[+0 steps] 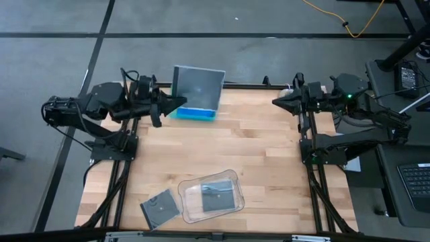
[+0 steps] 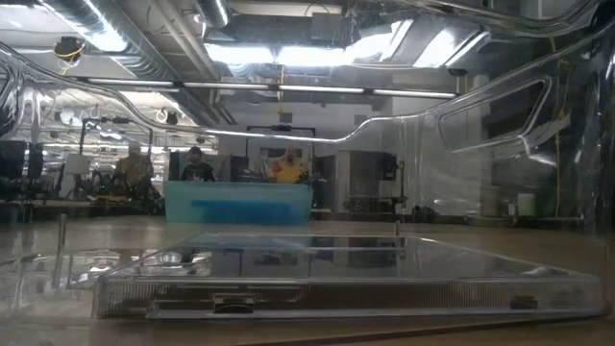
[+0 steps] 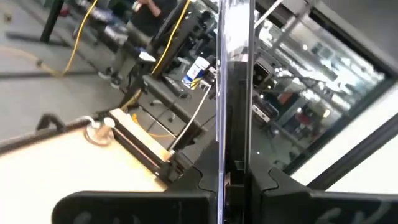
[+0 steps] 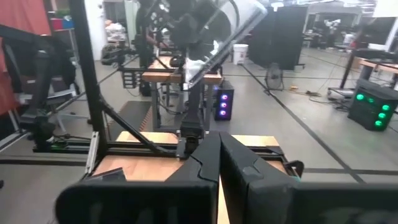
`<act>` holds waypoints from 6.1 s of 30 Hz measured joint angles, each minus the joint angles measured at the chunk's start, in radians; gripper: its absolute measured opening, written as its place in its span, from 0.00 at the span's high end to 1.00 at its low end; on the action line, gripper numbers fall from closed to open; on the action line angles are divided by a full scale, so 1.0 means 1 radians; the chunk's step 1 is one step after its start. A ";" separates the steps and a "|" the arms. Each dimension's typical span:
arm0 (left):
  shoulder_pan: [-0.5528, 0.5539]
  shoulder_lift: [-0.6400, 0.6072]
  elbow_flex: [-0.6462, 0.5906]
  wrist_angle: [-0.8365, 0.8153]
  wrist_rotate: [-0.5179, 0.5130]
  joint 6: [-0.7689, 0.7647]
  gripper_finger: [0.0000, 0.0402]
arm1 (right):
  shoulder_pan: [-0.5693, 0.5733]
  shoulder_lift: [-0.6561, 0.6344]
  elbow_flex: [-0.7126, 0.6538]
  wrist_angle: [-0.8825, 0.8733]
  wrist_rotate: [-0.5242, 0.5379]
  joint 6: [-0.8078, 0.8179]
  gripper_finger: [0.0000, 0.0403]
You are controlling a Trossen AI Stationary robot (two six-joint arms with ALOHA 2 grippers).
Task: Pick & place jewel cases by type
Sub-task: Put the top black CD case into the transparent bin, then put the black CD case into the transparent bin
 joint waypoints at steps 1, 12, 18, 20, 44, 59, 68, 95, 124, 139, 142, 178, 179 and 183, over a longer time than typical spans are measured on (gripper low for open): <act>0.000 0.001 0.000 -0.004 -0.005 -0.032 0.97 | 0.000 0.000 0.000 0.000 -0.009 -0.001 0.98; -0.003 0.003 0.000 -0.056 -0.102 -0.036 0.97 | 0.000 0.006 0.000 -0.001 -0.026 -0.025 0.98; -0.043 0.024 0.000 -0.109 -0.107 0.003 0.97 | -0.001 0.064 0.000 0.003 -0.040 0.006 0.93; -0.061 0.043 0.000 -0.127 -0.101 0.008 0.97 | -0.001 0.095 0.006 0.008 -0.070 0.012 0.87; -0.129 0.283 0.000 -0.206 0.014 0.000 0.97 | -0.001 0.679 0.614 -0.539 -0.246 -0.020 0.31; -0.129 0.283 0.000 -0.156 0.040 0.071 0.95 | -0.001 0.760 0.614 -0.515 -0.384 -0.020 0.42; -0.128 0.278 0.000 -0.188 0.084 0.087 0.91 | -0.001 0.758 0.614 -0.505 -0.432 -0.017 0.78; -0.112 0.081 -0.002 -0.327 0.204 0.071 0.90 | 0.005 0.756 0.615 -0.529 -0.471 0.002 0.90; -0.015 -0.064 0.000 -0.541 -0.010 -0.056 0.90 | 0.283 1.274 1.102 -1.151 -0.330 -0.252 0.90; -0.016 -0.056 -0.001 -0.629 0.146 0.080 0.90 | 0.320 1.366 1.090 -1.047 -0.411 -0.072 0.90; -0.016 -0.056 -0.001 -0.628 0.156 0.111 0.90 | 0.327 1.401 1.090 -1.043 -0.404 -0.045 0.90; -0.016 -0.056 -0.001 -0.628 0.192 0.235 0.91 | 0.341 1.587 1.098 -1.194 -0.351 -0.021 0.72; -0.016 -0.056 -0.001 -0.629 0.192 0.236 0.91 | 0.344 1.587 1.103 -1.195 -0.351 -0.019 0.72; -0.016 -0.056 -0.001 -0.629 0.192 0.236 0.91 | 0.361 1.584 1.142 -1.193 -0.349 0.003 0.70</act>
